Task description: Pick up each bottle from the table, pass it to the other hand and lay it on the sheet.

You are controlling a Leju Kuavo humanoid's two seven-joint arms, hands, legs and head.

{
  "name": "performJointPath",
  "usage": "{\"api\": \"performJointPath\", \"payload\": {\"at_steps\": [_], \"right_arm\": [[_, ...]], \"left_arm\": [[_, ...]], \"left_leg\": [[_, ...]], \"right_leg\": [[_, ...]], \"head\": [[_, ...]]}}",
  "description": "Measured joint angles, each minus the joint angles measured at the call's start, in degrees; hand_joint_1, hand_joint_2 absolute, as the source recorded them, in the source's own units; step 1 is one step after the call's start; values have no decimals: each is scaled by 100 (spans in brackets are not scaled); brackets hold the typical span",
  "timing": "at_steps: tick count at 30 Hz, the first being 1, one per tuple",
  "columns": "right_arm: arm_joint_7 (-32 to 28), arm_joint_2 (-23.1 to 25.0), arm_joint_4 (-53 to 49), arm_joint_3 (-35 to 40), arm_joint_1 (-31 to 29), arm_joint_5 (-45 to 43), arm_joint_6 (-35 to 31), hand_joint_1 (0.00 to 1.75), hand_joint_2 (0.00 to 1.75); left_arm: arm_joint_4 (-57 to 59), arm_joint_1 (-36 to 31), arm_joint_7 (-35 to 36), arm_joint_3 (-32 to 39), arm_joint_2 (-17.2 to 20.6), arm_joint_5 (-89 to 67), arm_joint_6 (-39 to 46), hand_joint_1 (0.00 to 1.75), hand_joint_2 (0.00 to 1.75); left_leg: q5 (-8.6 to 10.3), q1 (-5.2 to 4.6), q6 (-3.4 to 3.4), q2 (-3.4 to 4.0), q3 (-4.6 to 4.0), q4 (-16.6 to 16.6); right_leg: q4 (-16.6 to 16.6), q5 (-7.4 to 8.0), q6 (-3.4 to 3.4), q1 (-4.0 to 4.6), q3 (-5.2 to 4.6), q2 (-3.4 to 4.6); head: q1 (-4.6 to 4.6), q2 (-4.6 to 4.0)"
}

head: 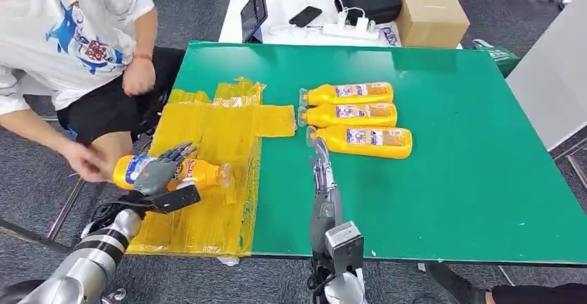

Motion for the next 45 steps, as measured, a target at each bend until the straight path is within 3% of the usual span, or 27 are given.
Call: {"api": "performJointPath", "payload": {"at_steps": [10, 12, 17, 20, 21, 23, 24, 27, 34, 45], "right_arm": [[0, 79, 238, -188, -34, 20, 125, 0, 0], [0, 92, 267, -214, -40, 24, 129, 0, 0], [85, 122, 341, -243, -58, 188, 125, 0, 0], [107, 127, 372, -240, -69, 225, 105, 0, 0], [109, 127, 382, -240, -72, 225, 98, 0, 0], [138, 125, 413, -232, -89, 232, 46, 0, 0], [140, 122, 433, -221, -100, 240, 19, 0, 175], [140, 109, 496, -179, -123, 378, -145, 0, 175], [396, 50, 393, -234, -14, 914, -571, 0, 175], [1969, -698, 13, -726, 173, 2467, 32, 0, 175]], "left_arm": [[-636, 354, -208, -20, 57, 1303, -942, 0, 0], [-829, 505, -249, 9, 8, 1693, -755, 0, 0], [-1754, 931, -391, 531, -574, 2902, 819, 0, 0], [-2118, 988, -350, 728, -746, 2985, 960, 0, 0], [-2231, 1014, -375, 778, -793, 2992, 1024, 0, 175], [-2387, 1043, -635, 912, -912, 3069, 1551, 0, 175], [-2459, 1039, -766, 993, -982, 3196, 1820, 0, 175], [-2772, 1033, -896, 1235, -1174, 3784, 2149, 0, 175], [-3552, 1403, -529, 1313, -1624, 4990, 1442, 0, 175], [-3973, 2579, -352, 927, -1873, 5068, 1021, 0, 175]], "left_leg": [[2, 0, -2, 1, 21, -1], [1, 0, -2, 7, 20, -1], [7, -1, 3, 0, -11, 1], [5, -1, 3, 6, -13, 1], [4, -1, 2, 8, -13, 1], [3, 0, 0, 9, -17, 1], [3, 0, 0, 8, -19, 1], [3, 1, 0, 8, -20, 1], [-1, -4, 0, 11, -22, 1], [-12, -6, 5, 10, -25, 1]], "right_leg": [[1, 1, -2, 1, 19, 1], [0, 3, -1, 0, 13, 2], [0, 6, 2, -1, -12, 0], [1, 6, 3, -1, -15, 2], [0, 6, 3, -1, -17, 2], [0, 6, 3, 1, -25, 2], [1, 6, 3, 1, -26, 2], [0, 5, 2, 2, -28, 2], [-2, 5, 3, -4, -29, 3], [-8, 3, 4, -5, -33, 4]], "head": [[0, 0], [0, 0], [4, 0], [0, 0], [0, 0], [2, 0], [2, 0], [0, 0], [0, 0], [-2, 0]]}}
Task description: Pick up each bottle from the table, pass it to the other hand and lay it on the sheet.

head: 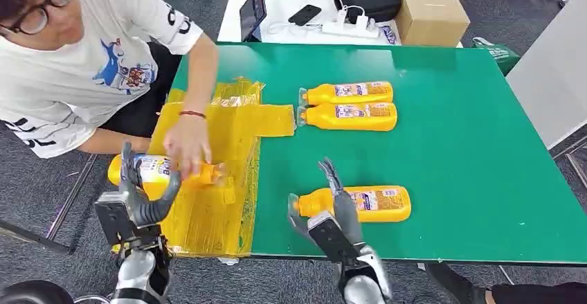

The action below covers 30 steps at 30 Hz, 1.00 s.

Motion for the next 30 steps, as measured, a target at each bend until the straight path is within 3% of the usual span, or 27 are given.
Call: {"api": "performJointPath", "payload": {"at_steps": [8, 15, 30], "right_arm": [[803, -780, -371, -282, -13, 683, 713, 0, 175], [995, -1435, -378, -363, -308, 733, 1156, 0, 175], [1019, -1637, -358, -378, -377, 735, 1154, 0, 175]], "left_arm": [[-4, 259, -28, -50, -94, -111, -345, 0, 175], [61, 243, -39, -61, -127, -173, -461, 0, 175], [114, 230, -39, -63, -160, -173, -472, 0, 175]], "left_leg": [[0, 0, 1, -1, -1, 0], [1, -1, 1, 0, -1, 2], [0, 0, 1, -2, -4, 2]], "right_leg": [[0, 1, 1, 0, 2, 0], [0, 3, 2, 0, 2, 0], [0, 1, 2, 0, 2, -1]], "head": [[0, 0], [-2, 0], [0, 0]]}}
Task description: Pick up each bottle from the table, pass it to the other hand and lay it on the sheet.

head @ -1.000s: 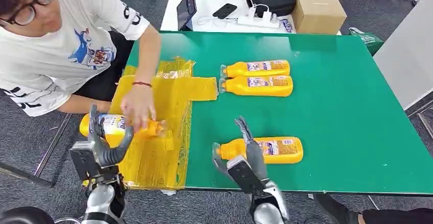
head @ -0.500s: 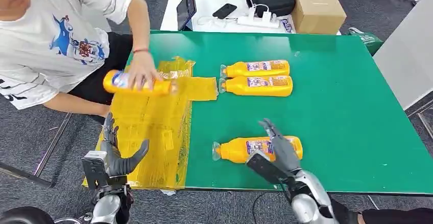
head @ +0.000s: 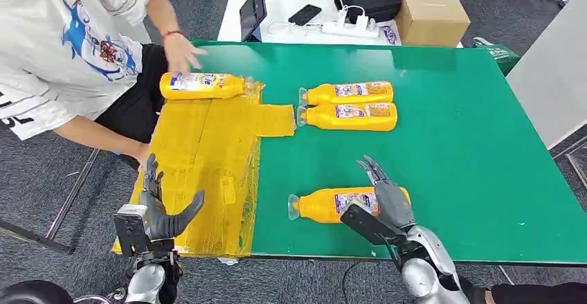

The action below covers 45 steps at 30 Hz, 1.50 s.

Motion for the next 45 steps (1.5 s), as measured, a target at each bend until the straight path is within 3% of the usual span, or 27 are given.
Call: {"api": "performJointPath", "payload": {"at_steps": [7, 22, 45], "right_arm": [[135, -201, 405, 39, -365, -109, 516, 0, 175], [45, -910, 2471, 1017, -2077, -865, 1879, 0, 175], [345, -1842, 3038, 2406, -3153, -1726, 3007, 0, 175]], "left_arm": [[134, -124, 2, -35, 0, -42, -77, 0, 175], [1131, -761, 57, -288, 0, 30, -302, 0, 175], [1777, -1086, 157, -562, 0, 254, -437, 0, 175]], "left_leg": [[4, 0, 4, -1, 0, 0], [7, -1, 7, -4, 25, 3], [11, -6, 14, -7, 24, 5]], "right_leg": [[0, 2, 0, 0, 2, -1], [-1, 6, 5, 0, 27, -1], [-6, 12, 14, -3, 35, -2]], "head": [[2, 0], [-4, 0], [-2, 0]]}}
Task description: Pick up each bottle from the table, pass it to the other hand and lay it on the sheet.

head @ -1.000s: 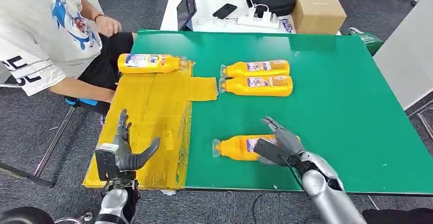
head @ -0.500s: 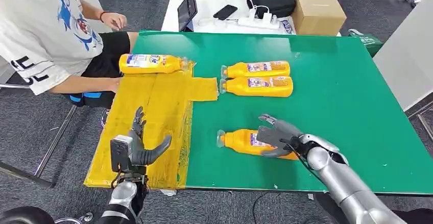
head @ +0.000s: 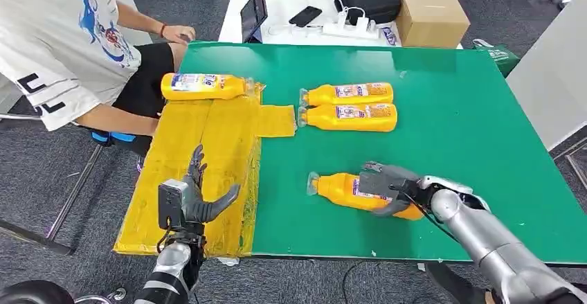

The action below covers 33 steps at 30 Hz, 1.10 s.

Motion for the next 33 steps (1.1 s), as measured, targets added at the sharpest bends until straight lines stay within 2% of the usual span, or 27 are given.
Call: {"api": "performJointPath", "payload": {"at_steps": [9, 18, 19, 20, 21, 23, 31, 33], "right_arm": [[177, -206, 52, 871, -748, -451, 359, 0, 175], [221, -348, 17, 1286, -965, -534, 410, 2, 175], [221, -357, 17, 1321, -992, -534, 416, 28, 175], [221, -361, 17, 1367, -1014, -534, 434, 145, 175], [228, -381, 17, 1446, -1045, -532, 455, 166, 175], [258, -407, 17, 1587, -1097, -503, 471, 175, 175], [356, -418, 20, 2108, -1190, -285, 60, 175, 175], [337, -420, 17, 2217, -1218, -311, 62, 169, 175]], "left_arm": [[210, -91, 13, -35, -2, 81, -35, 0, 175], [282, -97, 15, -37, 0, 120, -52, 0, 175], [293, -99, 20, -37, 0, 122, -57, 0, 175], [299, -102, 20, -37, 0, 125, -59, 0, 175], [315, -107, 31, -39, 0, 131, -68, 0, 175], [332, -109, 37, -37, 0, 142, -70, 0, 175], [361, -108, 61, -39, -7, 138, -50, 0, 175], [363, -108, 61, -42, -13, 116, -52, 0, 175]], "left_leg": [[8, -3, 7, 2, -19, 2], [7, -4, 8, -1, -29, 1], [6, -4, 9, 0, -29, 2], [7, -4, 9, 1, -29, 1], [7, -4, 9, 1, -28, 2], [7, -4, 9, 0, -28, 2], [7, -3, 8, 3, -27, 1], [7, -3, 8, 2, -27, 1]], "right_leg": [[1, 10, 12, -3, -23, 1], [1, 9, 13, -3, -26, 0], [1, 9, 13, -3, -26, 0], [1, 9, 13, -3, -26, 1], [1, 9, 13, -3, -26, 1], [1, 9, 13, -3, -26, 1], [2, 9, 13, -2, -26, 2], [1, 9, 13, -2, -26, 1]], "head": [[-2, 0], [0, 0], [0, 0], [-2, 0], [0, 0], [-2, 0], [0, 0], [0, 0]]}}
